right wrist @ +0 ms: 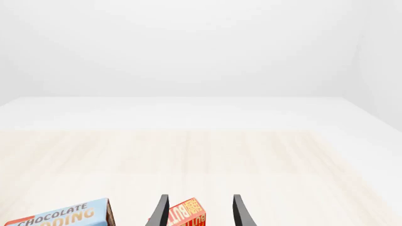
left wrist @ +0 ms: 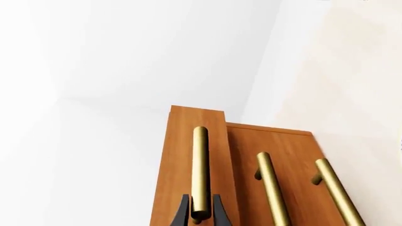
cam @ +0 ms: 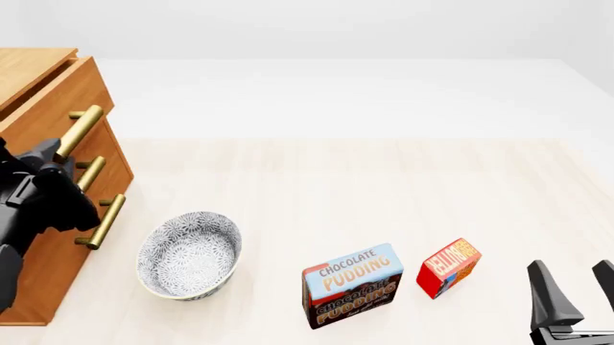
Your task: Put the butter at the back in the top drawer of the cabinet and close it.
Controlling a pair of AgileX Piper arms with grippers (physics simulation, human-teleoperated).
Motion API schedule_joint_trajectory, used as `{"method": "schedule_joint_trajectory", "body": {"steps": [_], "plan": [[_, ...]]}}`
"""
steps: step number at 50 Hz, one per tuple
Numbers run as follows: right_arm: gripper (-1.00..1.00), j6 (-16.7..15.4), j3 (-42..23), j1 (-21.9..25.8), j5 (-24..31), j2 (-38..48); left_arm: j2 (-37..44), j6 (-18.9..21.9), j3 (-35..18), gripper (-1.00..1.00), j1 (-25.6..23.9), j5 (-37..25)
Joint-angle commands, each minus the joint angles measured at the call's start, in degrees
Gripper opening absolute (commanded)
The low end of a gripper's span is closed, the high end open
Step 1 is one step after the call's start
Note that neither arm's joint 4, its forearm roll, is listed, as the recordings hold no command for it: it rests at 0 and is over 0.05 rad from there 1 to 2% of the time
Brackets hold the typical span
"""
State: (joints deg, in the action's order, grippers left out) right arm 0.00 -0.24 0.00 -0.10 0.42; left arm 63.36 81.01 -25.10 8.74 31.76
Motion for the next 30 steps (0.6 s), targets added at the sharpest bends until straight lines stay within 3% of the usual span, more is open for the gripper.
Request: {"method": "schedule_joint_trajectory", "body": {"steps": [1, 30], "plan": [[1.00, 0.0, 0.0, 0.0, 0.0, 0.0, 0.1, 0.3, 0.5, -1.00, -0.6, -0.2], [1.00, 0.0, 0.0, 0.0, 0.0, 0.0, -2.0, 0.4, 2.0, -1.00, -1.1, -0.9]]}}
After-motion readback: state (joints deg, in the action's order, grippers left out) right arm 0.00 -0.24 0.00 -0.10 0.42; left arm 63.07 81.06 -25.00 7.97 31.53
